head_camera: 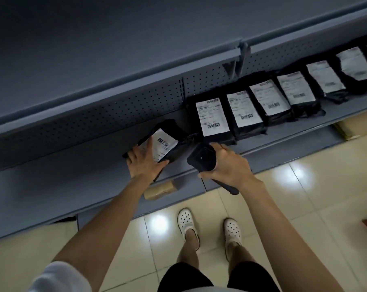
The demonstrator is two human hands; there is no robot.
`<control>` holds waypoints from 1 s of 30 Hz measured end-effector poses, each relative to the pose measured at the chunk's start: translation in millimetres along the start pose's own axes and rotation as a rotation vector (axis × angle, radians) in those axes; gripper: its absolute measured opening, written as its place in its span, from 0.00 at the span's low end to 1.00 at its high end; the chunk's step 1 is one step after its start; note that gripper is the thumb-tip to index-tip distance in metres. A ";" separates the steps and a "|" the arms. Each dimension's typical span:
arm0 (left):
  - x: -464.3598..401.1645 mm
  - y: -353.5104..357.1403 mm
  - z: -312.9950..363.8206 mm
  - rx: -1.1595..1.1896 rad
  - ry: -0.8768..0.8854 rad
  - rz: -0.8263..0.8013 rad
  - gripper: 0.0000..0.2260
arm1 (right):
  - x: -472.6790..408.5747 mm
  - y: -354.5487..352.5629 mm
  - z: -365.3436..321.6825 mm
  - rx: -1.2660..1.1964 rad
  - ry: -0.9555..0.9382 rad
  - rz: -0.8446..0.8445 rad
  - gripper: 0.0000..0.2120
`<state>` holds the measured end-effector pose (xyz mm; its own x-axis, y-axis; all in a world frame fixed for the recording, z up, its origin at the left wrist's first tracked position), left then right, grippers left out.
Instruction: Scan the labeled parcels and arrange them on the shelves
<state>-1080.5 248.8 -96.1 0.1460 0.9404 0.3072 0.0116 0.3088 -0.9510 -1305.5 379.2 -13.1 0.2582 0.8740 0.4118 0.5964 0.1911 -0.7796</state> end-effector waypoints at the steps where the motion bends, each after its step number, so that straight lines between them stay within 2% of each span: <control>1: -0.8 0.8 3.4 0.013 -0.036 -0.007 0.47 | -5.0 -4.0 3.5 0.005 -0.018 -0.012 0.45; 9: 1.2 31.0 36.8 0.166 -0.257 0.025 0.40 | -32.5 -15.7 36.6 0.080 -0.159 -0.043 0.46; 12: -9.3 45.6 56.0 0.161 -0.282 0.051 0.37 | -38.9 -11.9 52.7 0.106 -0.181 -0.057 0.47; 16: -34.6 62.7 82.2 0.181 -0.332 -0.021 0.38 | -42.0 -6.3 79.8 0.114 -0.208 -0.060 0.45; 25: -65.0 66.1 121.1 0.235 -0.362 -0.131 0.41 | -48.3 -5.4 125.1 0.077 -0.213 -0.085 0.43; 30: -53.6 63.9 140.0 0.168 -0.241 -0.115 0.37 | -50.9 -1.3 127.9 0.079 -0.208 -0.120 0.44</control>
<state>-1226.0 238.1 -168.6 -0.0852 0.8984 0.4309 -0.1524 0.4156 -0.8967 -1416.6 391.6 -93.4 0.0222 0.9147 0.4036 0.5496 0.3260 -0.7692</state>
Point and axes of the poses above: each hand's wrist, its own x-axis away from the middle knuckle, its own y-axis out of the palm, z = x × y, the point moved 6 cm from there along -x, towards the middle knuckle, and after that the axes turned 2 degrees about z, right-handed, at the moved point
